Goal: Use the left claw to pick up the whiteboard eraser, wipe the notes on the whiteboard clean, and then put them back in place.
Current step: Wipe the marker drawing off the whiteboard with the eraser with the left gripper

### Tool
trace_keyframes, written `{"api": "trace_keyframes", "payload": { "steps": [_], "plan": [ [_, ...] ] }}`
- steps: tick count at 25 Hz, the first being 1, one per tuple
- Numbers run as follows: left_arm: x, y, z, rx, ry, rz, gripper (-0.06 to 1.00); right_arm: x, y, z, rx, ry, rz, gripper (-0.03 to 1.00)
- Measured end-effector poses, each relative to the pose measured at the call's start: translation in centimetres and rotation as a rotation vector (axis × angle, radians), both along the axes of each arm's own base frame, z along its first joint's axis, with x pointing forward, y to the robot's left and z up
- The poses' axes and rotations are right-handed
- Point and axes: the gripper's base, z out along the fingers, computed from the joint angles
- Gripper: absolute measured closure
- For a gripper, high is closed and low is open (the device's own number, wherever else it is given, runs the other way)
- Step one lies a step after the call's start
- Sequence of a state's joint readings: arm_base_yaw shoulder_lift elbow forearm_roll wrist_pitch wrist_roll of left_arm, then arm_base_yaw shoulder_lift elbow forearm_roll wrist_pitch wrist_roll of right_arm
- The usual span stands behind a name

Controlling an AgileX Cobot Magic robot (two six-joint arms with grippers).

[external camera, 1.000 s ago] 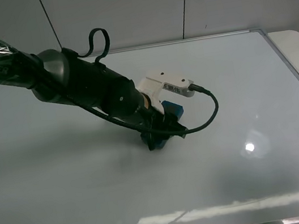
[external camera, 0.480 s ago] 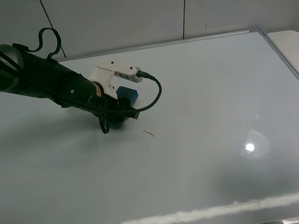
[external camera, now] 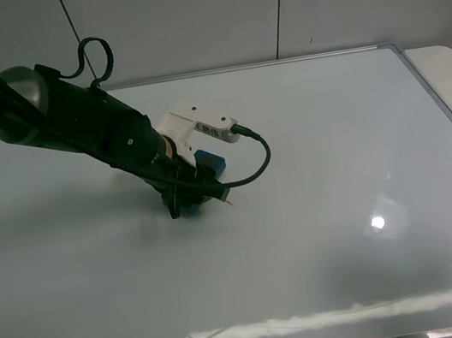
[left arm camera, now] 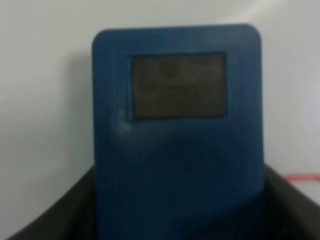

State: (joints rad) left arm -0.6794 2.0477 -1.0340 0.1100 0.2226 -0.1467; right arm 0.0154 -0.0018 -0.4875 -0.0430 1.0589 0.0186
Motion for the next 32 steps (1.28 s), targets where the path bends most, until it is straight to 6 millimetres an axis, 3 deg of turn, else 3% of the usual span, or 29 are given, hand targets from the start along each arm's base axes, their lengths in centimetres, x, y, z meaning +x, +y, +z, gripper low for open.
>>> {"api": "trace_keyframes", "payload": {
  "steps": [8, 13, 18, 28, 32],
  "plan": [
    [-4.7, -4.1, -0.1, 0.049, 0.063, -0.146, 0.40, 0.0, 0.0, 0.0, 0.000, 0.000, 0.000, -0.03],
    [-5.4, -4.6, -0.1, 0.054, 0.065, -0.170, 0.40, 0.0, 0.0, 0.0, 0.000, 0.000, 0.000, -0.03],
    [-4.2, -3.5, -0.1, 0.063, 0.054, -0.148, 0.40, 0.0, 0.0, 0.0, 0.000, 0.000, 0.000, -0.03],
    [2.1, 3.2, 0.3, 0.064, -0.008, 0.042, 0.40, 0.0, 0.0, 0.0, 0.000, 0.000, 0.000, -0.03],
    [2.5, 4.0, 0.3, 0.068, -0.009, 0.062, 0.40, 0.0, 0.0, 0.0, 0.000, 0.000, 0.000, -0.03]
  ]
}}
